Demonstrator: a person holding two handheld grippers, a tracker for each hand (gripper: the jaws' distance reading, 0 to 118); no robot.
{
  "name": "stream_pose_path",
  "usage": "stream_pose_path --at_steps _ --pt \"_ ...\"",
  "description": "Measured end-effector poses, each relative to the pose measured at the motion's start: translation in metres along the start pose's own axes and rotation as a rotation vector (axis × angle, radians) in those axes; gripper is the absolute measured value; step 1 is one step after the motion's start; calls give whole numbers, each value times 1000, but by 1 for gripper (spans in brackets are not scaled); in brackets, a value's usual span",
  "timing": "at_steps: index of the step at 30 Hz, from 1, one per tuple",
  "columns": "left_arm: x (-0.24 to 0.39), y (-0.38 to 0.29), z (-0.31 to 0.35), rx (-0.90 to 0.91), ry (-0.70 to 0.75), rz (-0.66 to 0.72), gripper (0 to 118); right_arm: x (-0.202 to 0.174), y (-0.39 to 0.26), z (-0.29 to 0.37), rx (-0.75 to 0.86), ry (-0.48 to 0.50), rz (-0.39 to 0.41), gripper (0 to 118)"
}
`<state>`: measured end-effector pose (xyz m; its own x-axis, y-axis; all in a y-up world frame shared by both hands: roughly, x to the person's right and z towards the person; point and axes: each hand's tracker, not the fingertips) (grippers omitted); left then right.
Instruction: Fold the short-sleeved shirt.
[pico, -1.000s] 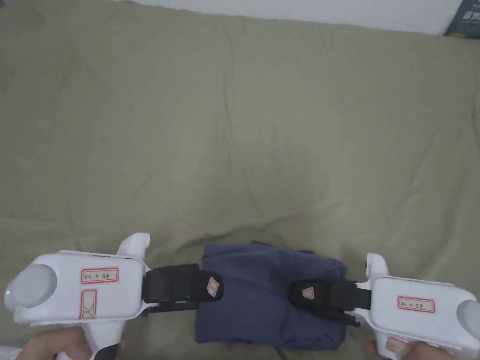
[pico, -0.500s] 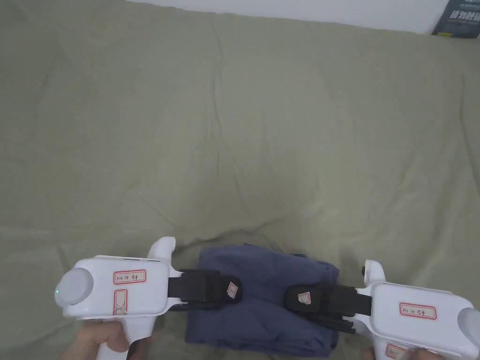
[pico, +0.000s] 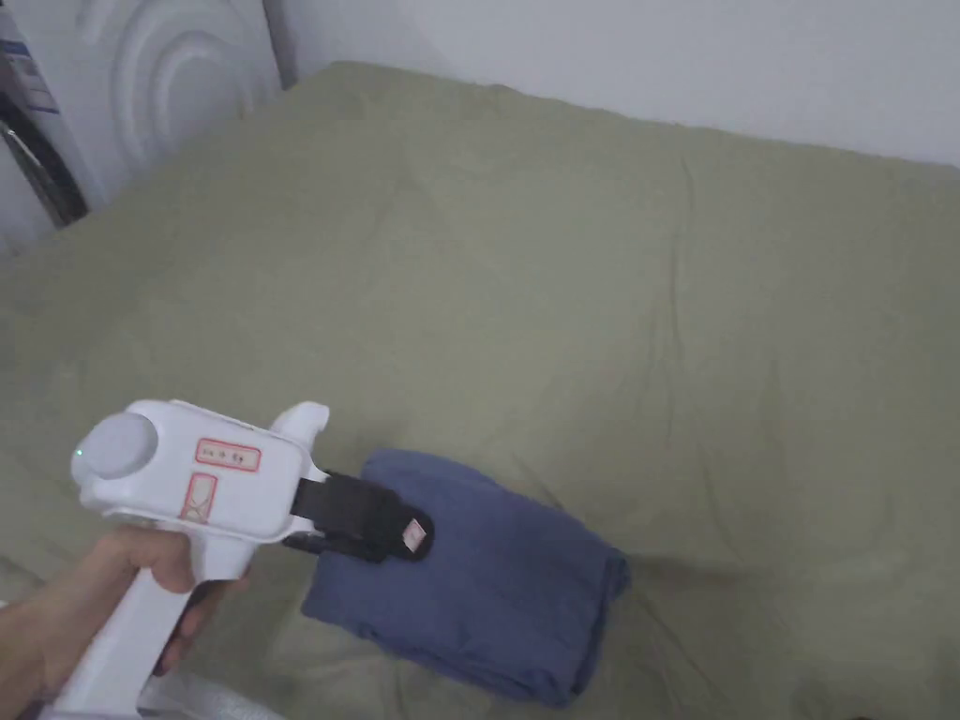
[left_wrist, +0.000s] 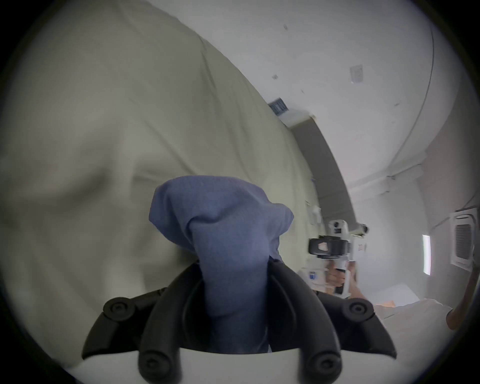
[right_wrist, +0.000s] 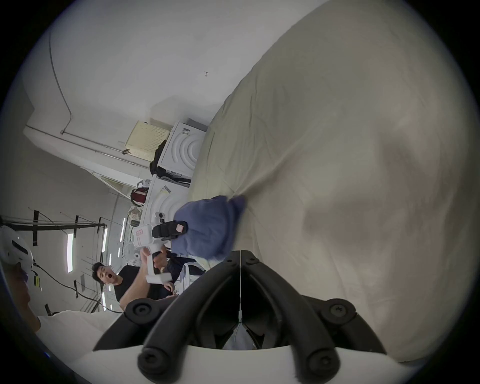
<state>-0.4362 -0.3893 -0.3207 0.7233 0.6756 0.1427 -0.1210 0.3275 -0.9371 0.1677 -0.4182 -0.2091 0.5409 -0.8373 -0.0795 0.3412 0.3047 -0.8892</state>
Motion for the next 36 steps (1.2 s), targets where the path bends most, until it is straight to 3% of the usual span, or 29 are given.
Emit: stream_pose_path --at_steps 3,7,13,14,16,17,24,25,26,28,29,31,33,36 --pt "-44 38 60 -13 166 -4 28 -5 6 -1 13 -23 16 1" --pt "-98 85 94 -25 261 66 28 -11 14 -1 50 -63 24 1" --pt "-137 110 93 -42 247 115 29 -11 22 2 77 -112 16 1" --pt "-141 110 94 -43 236 117 35 -10 22 2 76 -122 19 1" --pt "-140 111 94 -43 254 113 97 -11 24 2 75 -133 14 1" --pt "-139 112 96 -45 264 110 117 -11 24 2 77 -132 15 1" --pt "-97 101 132 101 468 55 118 -14 22 10 99 -111 32 1" --pt "-83 95 134 152 481 50 117 -15 22 12 102 -105 42 1" --pt "-68 90 133 178 471 59 109 -18 21 16 112 -100 53 1" --pt "-32 76 125 219 370 18 39 -29 22 23 146 -129 89 1" --pt "-13 69 116 244 344 -12 13 -34 22 27 168 -161 119 1" --pt "39 49 91 322 475 -83 13 -49 23 37 210 -268 200 1" --pt "89 29 65 319 369 -128 13 -67 21 46 259 -378 298 1" --pt "170 -7 21 450 319 -180 13 -93 15 57 365 -519 420 1"
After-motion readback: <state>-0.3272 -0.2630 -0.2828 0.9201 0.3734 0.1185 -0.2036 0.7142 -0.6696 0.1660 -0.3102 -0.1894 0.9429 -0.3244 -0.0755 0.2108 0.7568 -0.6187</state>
